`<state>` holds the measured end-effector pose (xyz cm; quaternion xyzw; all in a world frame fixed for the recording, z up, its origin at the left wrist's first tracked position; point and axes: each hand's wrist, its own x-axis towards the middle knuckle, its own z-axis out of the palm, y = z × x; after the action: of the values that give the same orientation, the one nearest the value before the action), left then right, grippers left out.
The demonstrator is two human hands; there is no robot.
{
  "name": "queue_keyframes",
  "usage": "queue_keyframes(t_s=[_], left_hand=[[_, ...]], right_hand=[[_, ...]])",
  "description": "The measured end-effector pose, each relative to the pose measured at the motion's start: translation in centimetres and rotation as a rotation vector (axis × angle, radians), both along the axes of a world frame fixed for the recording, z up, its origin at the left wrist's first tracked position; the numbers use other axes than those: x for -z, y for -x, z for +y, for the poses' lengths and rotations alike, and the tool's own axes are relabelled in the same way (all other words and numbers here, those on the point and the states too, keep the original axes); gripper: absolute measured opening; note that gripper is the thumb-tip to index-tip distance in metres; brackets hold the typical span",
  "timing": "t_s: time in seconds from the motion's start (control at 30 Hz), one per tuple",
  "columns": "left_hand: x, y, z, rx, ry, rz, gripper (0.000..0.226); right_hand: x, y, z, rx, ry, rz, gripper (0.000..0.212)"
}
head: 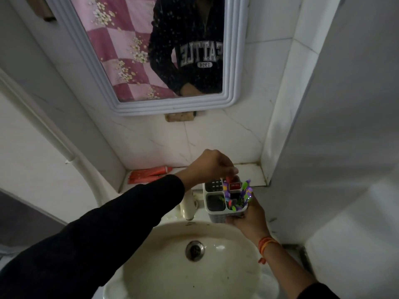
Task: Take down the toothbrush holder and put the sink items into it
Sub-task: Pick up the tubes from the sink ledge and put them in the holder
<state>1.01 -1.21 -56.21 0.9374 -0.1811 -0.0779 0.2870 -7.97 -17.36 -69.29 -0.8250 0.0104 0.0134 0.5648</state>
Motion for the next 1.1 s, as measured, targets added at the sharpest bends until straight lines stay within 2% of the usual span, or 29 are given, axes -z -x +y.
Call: queue_keyframes(t_s=[0.1,0.17,0.23,0.33,0.5,0.63,0.73,0.83,0.93,1.0,1.1], left_hand=[[0.0,-0.9,2.3,-0.15,0.121,0.115,0.03],[0.6,-2.0,4.9,-0.262,0.123,0.124,0.026],[1.9,-3.0,7.9,-0.312,-0.043,0.137,0.021],[4.1,-3.4,11.3,-0.244,-0.47,0.189,0.032],[7.9,-3.5,13.5,-0.21,-0.667,0.276,0.066],[9.1,-3.6,13.1,-0.199,-0.676,0.207,0.061],[8.1,-3.7,11.6,-0.178,-0.631,0.237,0.064],[5.6,-4.5,9.9,-0.111,-0.593,0.236,0.038],[1.7,-4.6,7.6,-0.082,-0.515,0.172,0.039],[-1.5,-4.2,5.8,-0.027,-0.466,0.17,0.031],[-4.9,-3.0,2.9,0.076,-0.547,0.219,0.024]], right_hand=[[0.3,-0.2,-0.2,-0.03,0.028,0.0,0.069],[0.5,-0.3,-0.2,-0.031,0.053,-0.001,0.07],[0.6,-0.3,-0.3,-0.015,0.05,-0.004,0.073],[0.9,-0.5,-0.2,-0.012,0.034,0.006,0.071],[1.8,-0.9,-0.3,-0.026,0.047,0.021,0.065],[1.7,-0.8,-0.5,-0.033,0.049,0.053,0.064],[1.4,-0.8,-0.4,-0.05,0.027,0.057,0.064],[1.4,-0.9,-0.5,-0.046,0.005,0.065,0.066],[1.1,-0.7,-0.4,-0.052,0.023,0.057,0.066],[1.0,-0.6,-0.4,-0.051,0.023,0.047,0.067],[0.6,-0.5,-0.4,-0.039,0.042,0.035,0.071]])
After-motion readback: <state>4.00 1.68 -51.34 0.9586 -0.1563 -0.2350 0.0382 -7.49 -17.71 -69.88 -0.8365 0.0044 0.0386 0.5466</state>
